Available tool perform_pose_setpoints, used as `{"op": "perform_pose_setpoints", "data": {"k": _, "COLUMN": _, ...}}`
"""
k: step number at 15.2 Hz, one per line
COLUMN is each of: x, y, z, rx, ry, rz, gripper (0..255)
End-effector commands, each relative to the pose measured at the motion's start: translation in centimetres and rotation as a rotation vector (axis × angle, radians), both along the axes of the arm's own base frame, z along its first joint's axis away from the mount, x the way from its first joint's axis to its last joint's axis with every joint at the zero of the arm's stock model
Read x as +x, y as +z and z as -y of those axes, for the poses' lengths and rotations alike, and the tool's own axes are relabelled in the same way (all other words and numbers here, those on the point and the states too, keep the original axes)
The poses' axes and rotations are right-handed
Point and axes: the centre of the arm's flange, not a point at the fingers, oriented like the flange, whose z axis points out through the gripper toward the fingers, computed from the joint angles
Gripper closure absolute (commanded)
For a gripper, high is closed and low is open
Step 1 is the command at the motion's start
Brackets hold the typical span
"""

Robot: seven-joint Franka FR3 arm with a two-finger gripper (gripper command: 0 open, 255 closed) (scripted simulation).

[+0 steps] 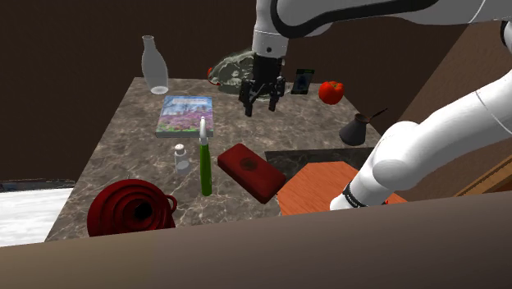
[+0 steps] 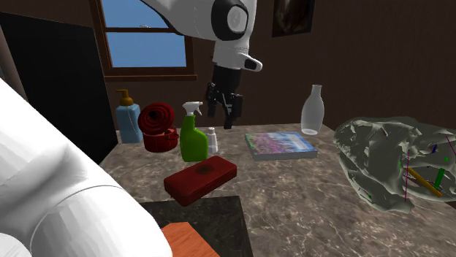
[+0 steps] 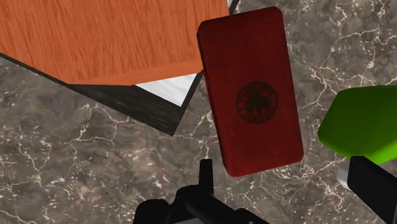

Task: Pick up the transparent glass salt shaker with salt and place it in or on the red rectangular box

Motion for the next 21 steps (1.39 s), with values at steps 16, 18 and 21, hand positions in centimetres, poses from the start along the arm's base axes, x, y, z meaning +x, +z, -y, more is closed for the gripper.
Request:
{"op": "perform_pose_setpoints", "data": {"k": 16, "x": 10.8, "y": -8.0, "z": -18.3, "rx": -0.033, "ry": -0.022, "rz": 0.014, "gripper": 0}}
{"op": "perform_pose_setpoints", "data": {"k": 18, "x": 12.1, "y": -9.0, "z": -20.4, "rx": -0.037, "ry": -0.024, "rz": 0.015, "gripper": 0}}
{"op": "perform_pose_setpoints", "data": {"k": 21, "x": 12.2, "y": -10.2, "z": -20.8, "rx": -0.037, "ry": -0.024, "rz": 0.016, "gripper": 0}}
